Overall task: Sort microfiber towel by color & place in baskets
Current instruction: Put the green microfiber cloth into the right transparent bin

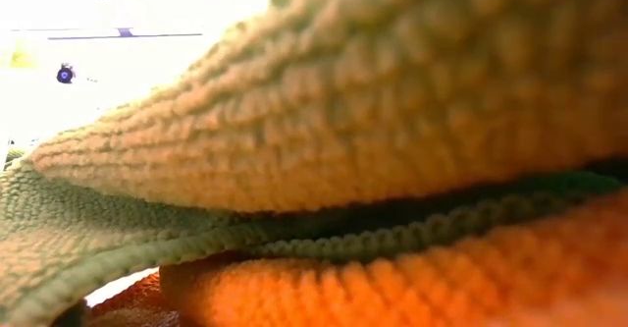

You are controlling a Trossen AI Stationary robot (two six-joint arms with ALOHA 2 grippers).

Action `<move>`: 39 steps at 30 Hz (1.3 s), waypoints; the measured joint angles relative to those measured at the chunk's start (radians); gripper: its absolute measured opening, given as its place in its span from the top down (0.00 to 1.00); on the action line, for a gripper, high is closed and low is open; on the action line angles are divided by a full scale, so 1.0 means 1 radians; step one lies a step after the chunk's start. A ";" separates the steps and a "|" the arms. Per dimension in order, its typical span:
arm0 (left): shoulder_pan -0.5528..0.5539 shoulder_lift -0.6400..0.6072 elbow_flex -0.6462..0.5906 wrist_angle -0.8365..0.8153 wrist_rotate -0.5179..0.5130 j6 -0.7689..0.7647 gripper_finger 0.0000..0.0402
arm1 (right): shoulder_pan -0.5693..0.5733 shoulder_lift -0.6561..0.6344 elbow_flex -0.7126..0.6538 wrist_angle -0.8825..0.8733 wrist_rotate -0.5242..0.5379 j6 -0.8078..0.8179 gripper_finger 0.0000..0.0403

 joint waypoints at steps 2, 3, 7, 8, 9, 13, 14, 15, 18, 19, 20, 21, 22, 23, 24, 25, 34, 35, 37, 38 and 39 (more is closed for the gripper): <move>0.000 0.000 0.016 -0.004 0.021 -0.001 0.54 | 0.004 0.001 0.000 0.005 -0.005 -0.003 0.63; 0.000 0.000 0.024 -0.009 0.033 -0.003 0.54 | 0.005 0.001 0.000 0.004 -0.004 -0.003 0.63; 0.000 0.000 0.046 -0.020 0.078 -0.024 0.54 | 0.007 0.002 0.000 0.004 -0.001 0.000 0.63; 0.000 0.000 0.047 -0.020 0.084 -0.028 0.54 | 0.008 0.002 0.000 0.004 -0.001 0.001 0.63; 0.000 -0.001 0.047 -0.022 0.093 -0.030 0.54 | 0.008 0.002 0.000 0.005 -0.001 0.001 0.63; 0.000 -0.002 0.047 -0.049 0.100 -0.038 0.54 | 0.008 0.002 0.000 0.010 -0.002 0.001 0.63; 0.000 -0.002 0.047 -0.060 0.100 -0.038 0.54 | 0.008 0.002 0.000 0.010 -0.002 0.001 0.63; 0.000 -0.002 0.047 -0.071 0.100 -0.038 0.54 | 0.008 0.002 0.000 0.011 -0.001 0.001 0.63; 0.000 -0.002 0.046 -0.099 0.100 -0.038 0.54 | 0.008 0.002 0.000 0.021 -0.001 0.001 0.63; 0.000 -0.002 0.046 -0.107 0.100 -0.038 0.54 | 0.008 0.002 -0.002 0.033 -0.001 -0.002 0.63; 0.000 -0.002 0.046 -0.111 0.100 -0.038 0.54 | 0.008 0.002 -0.002 0.043 -0.001 -0.005 0.63; 0.000 -0.002 0.046 -0.116 0.100 -0.038 0.54 | 0.008 0.002 -0.005 0.054 -0.001 -0.011 0.63; 0.000 -0.002 0.046 -0.121 0.100 -0.038 0.54 | 0.008 0.005 -0.005 0.063 -0.001 -0.015 0.63; 0.000 -0.002 0.046 -0.122 0.100 -0.038 0.54 | 0.008 0.007 -0.005 0.072 -0.001 -0.017 0.63; 0.000 -0.002 0.046 -0.122 0.100 -0.038 0.54 | 0.008 0.010 -0.005 0.075 -0.001 -0.017 0.63; 0.000 -0.002 0.046 -0.122 0.100 -0.038 0.54 | 0.008 0.016 -0.005 0.076 -0.001 -0.020 0.63; 0.000 -0.003 0.045 -0.122 0.108 -0.038 0.54 | 0.008 0.091 -0.006 0.078 -0.058 -0.033 0.63; 0.000 -0.003 0.045 -0.122 0.114 -0.038 0.54 | 0.008 0.101 -0.006 0.080 -0.059 -0.033 0.63; 0.000 -0.003 0.045 -0.122 0.124 -0.038 0.54 | 0.008 0.111 -0.006 0.081 -0.074 -0.035 0.63; 0.000 -0.003 0.045 -0.122 0.125 -0.038 0.54 | 0.008 0.117 -0.006 0.082 -0.082 -0.035 0.63; 0.000 -0.003 0.045 -0.122 0.126 -0.038 0.54 | 0.008 0.120 -0.006 0.082 -0.084 -0.036 0.63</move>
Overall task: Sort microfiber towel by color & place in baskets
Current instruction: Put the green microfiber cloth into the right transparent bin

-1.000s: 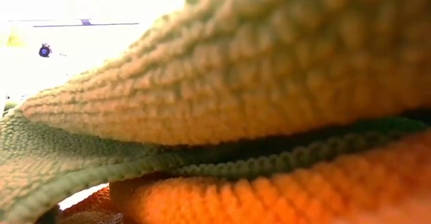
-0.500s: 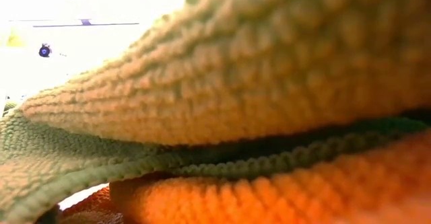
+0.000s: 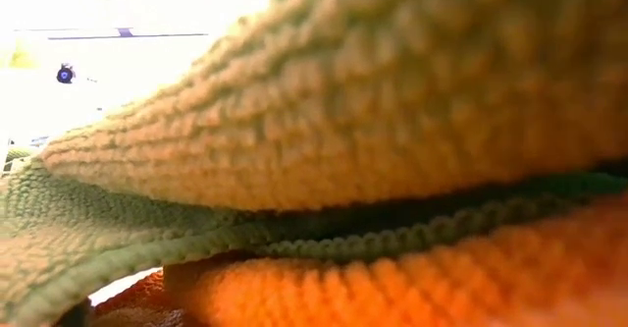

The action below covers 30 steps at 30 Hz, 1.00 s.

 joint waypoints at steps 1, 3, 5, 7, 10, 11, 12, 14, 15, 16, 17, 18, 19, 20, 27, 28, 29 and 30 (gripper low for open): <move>0.000 0.000 0.000 0.000 0.000 0.000 0.54 | 0.000 0.005 0.000 0.000 0.000 -0.001 0.63; 0.000 0.000 0.000 0.000 0.000 0.000 0.54 | 0.000 0.013 0.000 0.001 0.000 -0.008 0.63; 0.000 0.000 0.000 0.000 0.000 0.000 0.54 | 0.000 0.026 0.000 0.005 -0.001 -0.008 0.63; 0.000 0.000 0.000 0.000 0.000 0.000 0.54 | 0.000 0.039 0.000 0.004 -0.001 -0.009 0.63; 0.000 0.000 0.000 0.000 0.000 0.000 0.54 | 0.000 0.057 0.000 0.005 -0.003 -0.009 0.63; 0.000 0.000 0.000 0.000 0.000 0.000 0.54 | 0.000 0.060 0.000 0.006 -0.004 -0.009 0.63; 0.000 0.000 0.000 0.000 0.000 0.000 0.54 | 0.000 0.063 0.000 0.004 -0.005 -0.009 0.63; 0.000 0.000 0.000 0.000 0.000 0.000 0.54 | 0.000 0.071 0.000 0.007 -0.007 -0.010 0.63; 0.000 0.000 0.000 0.000 0.000 0.000 0.54 | 0.000 0.072 0.000 0.006 -0.007 -0.015 0.63; 0.000 0.000 0.000 0.000 0.000 0.000 0.54 | 0.000 0.074 0.000 0.006 -0.007 -0.022 0.63; 0.000 0.000 0.000 0.000 0.000 0.000 0.54 | 0.000 0.074 0.000 0.006 -0.007 -0.028 0.63; 0.000 0.000 0.000 0.001 0.000 0.000 0.54 | 0.000 0.074 0.000 0.006 -0.007 -0.031 0.63; 0.000 0.000 0.000 0.001 0.000 0.000 0.54 | 0.000 0.074 0.000 0.006 -0.006 -0.033 0.63; 0.000 0.000 0.000 0.001 0.000 0.000 0.54 | 0.000 0.074 0.000 0.006 -0.006 -0.033 0.63; 0.000 0.000 0.000 0.001 0.000 0.000 0.54 | 0.000 0.072 0.006 -0.002 -0.004 -0.027 0.72; 0.000 0.000 0.000 0.002 0.000 0.000 0.54 | 0.000 0.072 0.010 -0.003 -0.004 -0.024 0.74; 0.000 0.000 0.000 0.002 0.000 0.000 0.54 | 0.000 0.072 0.013 -0.005 -0.004 -0.024 0.76; 0.000 0.000 0.000 0.002 0.000 0.000 0.54 | 0.000 0.072 0.017 -0.008 -0.004 -0.024 0.79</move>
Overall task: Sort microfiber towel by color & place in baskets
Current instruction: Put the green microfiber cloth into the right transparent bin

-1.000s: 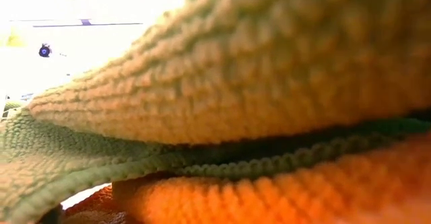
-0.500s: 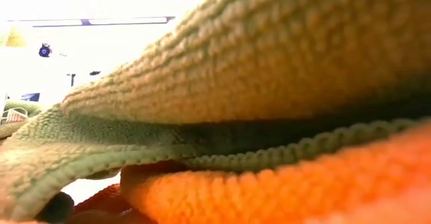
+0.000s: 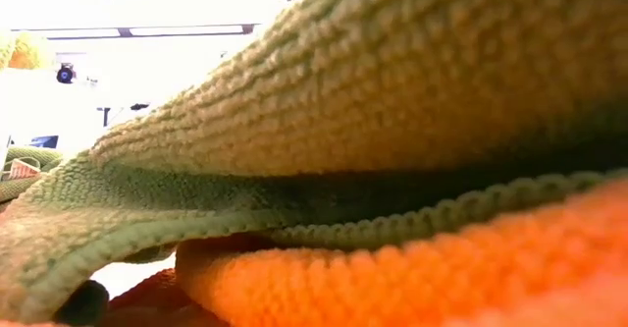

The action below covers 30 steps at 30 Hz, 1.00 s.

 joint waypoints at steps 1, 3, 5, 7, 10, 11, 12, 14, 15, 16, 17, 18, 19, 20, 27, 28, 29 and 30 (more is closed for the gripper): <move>0.000 0.000 0.000 0.000 0.000 0.000 0.54 | 0.000 0.000 0.006 -0.001 0.000 0.000 0.81; 0.000 0.000 0.000 0.000 0.000 0.000 0.54 | 0.000 0.000 0.018 -0.001 0.000 0.001 0.86; 0.000 0.000 0.000 0.001 0.000 0.000 0.54 | 0.000 0.000 0.032 -0.001 0.000 0.001 0.90; 0.000 0.000 0.000 0.001 0.000 0.000 0.54 | 0.000 0.000 0.047 -0.003 0.001 0.001 0.93; 0.000 0.000 0.000 0.004 0.000 0.000 0.54 | 0.000 -0.001 0.073 -0.011 0.001 0.001 0.96; 0.000 0.000 0.000 0.004 0.000 0.000 0.54 | 0.000 -0.001 0.084 -0.022 0.001 0.001 0.97; 0.000 0.000 0.000 0.004 0.000 0.000 0.54 | 0.000 -0.001 0.097 -0.041 0.001 0.001 0.97; 0.000 0.000 0.000 0.003 0.000 0.000 0.54 | 0.000 -0.002 0.127 -0.091 0.001 0.001 0.97; 0.000 0.000 0.000 0.004 0.000 0.000 0.54 | 0.000 -0.002 0.146 -0.124 0.003 0.000 0.97; 0.000 0.000 0.000 0.003 0.000 0.000 0.54 | 0.000 -0.002 0.168 -0.162 0.005 -0.002 0.97; 0.000 0.000 0.000 0.003 0.000 0.000 0.54 | 0.000 -0.002 0.192 -0.201 0.006 -0.006 0.97; 0.000 0.000 0.000 0.003 0.000 0.000 0.54 | 0.000 -0.002 0.218 -0.240 0.012 -0.009 0.97; 0.000 0.000 0.000 0.003 0.000 0.000 0.54 | 0.000 -0.002 0.245 -0.279 0.019 -0.012 0.97; 0.000 0.000 0.000 0.003 0.000 0.000 0.54 | 0.000 -0.002 0.275 -0.321 0.029 -0.016 0.97; 0.000 0.000 0.000 0.000 0.000 0.009 0.54 | 0.000 -0.002 0.493 -0.554 0.112 -0.024 0.97; 0.000 0.000 0.000 0.000 0.000 0.012 0.54 | 0.000 -0.003 0.523 -0.583 0.122 -0.021 0.97; 0.000 0.000 0.000 0.000 0.000 0.013 0.54 | 0.000 -0.003 0.553 -0.615 0.128 -0.013 0.97; 0.000 0.000 0.000 0.000 0.000 0.013 0.54 | 0.000 -0.003 0.584 -0.651 0.135 0.001 0.97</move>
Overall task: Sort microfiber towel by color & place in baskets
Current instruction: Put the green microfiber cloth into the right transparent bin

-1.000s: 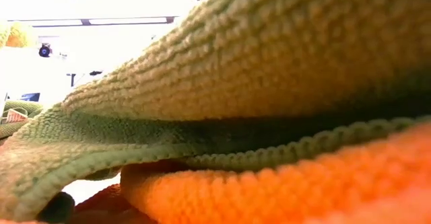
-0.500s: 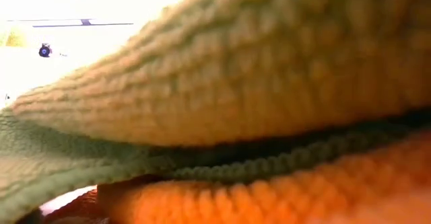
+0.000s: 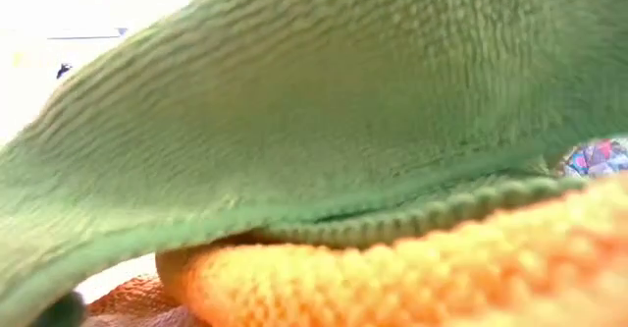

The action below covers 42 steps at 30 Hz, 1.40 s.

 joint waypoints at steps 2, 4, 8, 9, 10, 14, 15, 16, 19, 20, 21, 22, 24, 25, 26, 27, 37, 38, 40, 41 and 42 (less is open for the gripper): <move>0.000 0.000 0.000 0.000 0.000 0.002 0.54 | 0.000 0.000 0.061 -0.074 0.009 0.025 0.97; 0.000 0.000 0.000 0.000 0.000 0.005 0.54 | 0.000 -0.011 0.085 -0.080 0.008 0.042 0.97; 0.000 0.000 0.000 -0.002 0.000 0.005 0.54 | 0.004 -0.067 0.076 -0.084 0.002 0.109 0.97; 0.000 0.000 0.000 -0.004 0.000 0.006 0.54 | 0.006 -0.077 0.075 -0.087 0.005 0.120 0.97; 0.000 0.000 0.000 -0.005 0.000 0.006 0.54 | 0.007 -0.087 0.075 -0.085 0.005 0.132 0.97; 0.000 0.000 0.000 -0.005 0.000 0.007 0.54 | 0.009 -0.123 0.073 -0.086 0.008 0.185 0.97; 0.000 0.000 0.000 -0.006 0.000 0.009 0.54 | 0.009 -0.129 0.073 -0.085 0.009 0.195 0.97; 0.000 0.000 0.000 -0.007 0.000 0.012 0.54 | 0.010 -0.140 0.073 -0.085 0.009 0.206 0.97; 0.000 0.000 0.000 -0.011 0.000 0.022 0.54 | 0.012 -0.164 0.073 -0.085 0.008 0.239 0.97; 0.000 0.000 0.000 -0.012 0.000 0.026 0.54 | 0.014 -0.172 0.073 -0.086 0.008 0.245 0.97; 0.000 0.000 0.000 -0.013 0.000 0.028 0.54 | 0.015 -0.178 0.073 -0.085 0.009 0.253 0.97; 0.000 0.000 0.000 -0.013 0.000 0.028 0.54 | 0.016 -0.186 0.073 -0.085 0.008 0.261 0.97; 0.000 0.000 0.000 -0.013 0.000 0.031 0.54 | 0.018 -0.200 0.073 -0.085 0.009 0.272 0.97; 0.000 0.000 0.000 -0.013 0.000 0.032 0.54 | 0.019 -0.206 0.073 -0.085 0.009 0.281 0.97; 0.000 0.000 0.000 -0.013 0.000 0.034 0.54 | 0.020 -0.214 0.073 -0.085 0.009 0.294 0.97; 0.000 0.000 0.000 -0.013 0.000 0.036 0.54 | 0.021 -0.220 0.073 -0.085 0.009 0.302 0.97; 0.000 0.000 0.000 -0.013 0.000 0.036 0.54 | 0.033 -0.299 0.073 -0.085 0.001 0.379 0.97; 0.000 0.000 0.000 -0.013 0.000 0.036 0.54 | 0.033 -0.305 0.073 -0.085 0.001 0.389 0.97; 0.000 0.000 0.000 -0.013 0.000 0.036 0.54 | 0.037 -0.321 0.073 -0.085 0.001 0.407 0.97; 0.000 0.000 0.000 -0.013 0.000 0.036 0.54 | 0.039 -0.327 0.073 -0.085 0.001 0.417 0.97; 0.000 0.000 0.000 -0.013 0.000 0.036 0.54 | 0.039 -0.334 0.073 -0.085 0.001 0.425 0.97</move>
